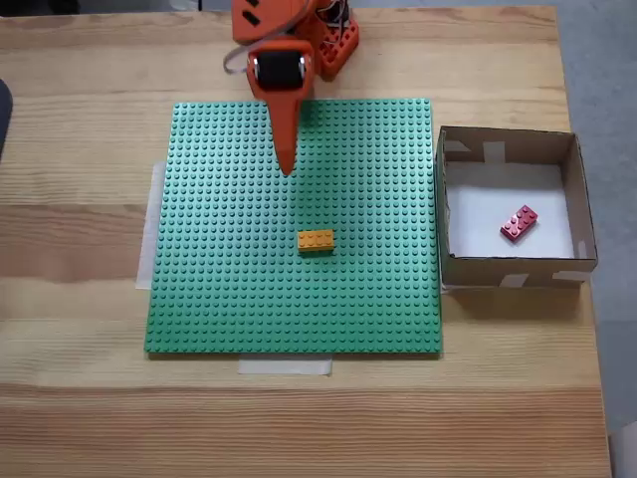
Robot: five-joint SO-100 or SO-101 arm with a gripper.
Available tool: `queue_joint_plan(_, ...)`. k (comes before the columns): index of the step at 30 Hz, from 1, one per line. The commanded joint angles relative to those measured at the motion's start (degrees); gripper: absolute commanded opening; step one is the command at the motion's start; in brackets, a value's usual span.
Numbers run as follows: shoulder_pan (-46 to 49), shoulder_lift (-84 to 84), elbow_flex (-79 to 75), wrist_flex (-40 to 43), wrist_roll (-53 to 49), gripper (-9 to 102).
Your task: Pick the red lego block and put it in the box.
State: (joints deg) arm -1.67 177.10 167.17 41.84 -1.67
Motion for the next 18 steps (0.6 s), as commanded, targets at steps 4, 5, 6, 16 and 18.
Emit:
queue_joint_plan(4, 0.0, 6.5, 5.01, 1.14, 0.0, -1)
queue_joint_plan(5, 0.0, 7.12, 5.62, 1.49, 0.0, -1)
queue_joint_plan(6, 0.09, 7.91, 6.24, 1.93, -0.09, -1)
queue_joint_plan(16, 0.79, 9.84, 12.57, 1.93, -2.11, -1)
queue_joint_plan(18, 0.97, 9.84, 13.8, 1.49, -2.37, -1)
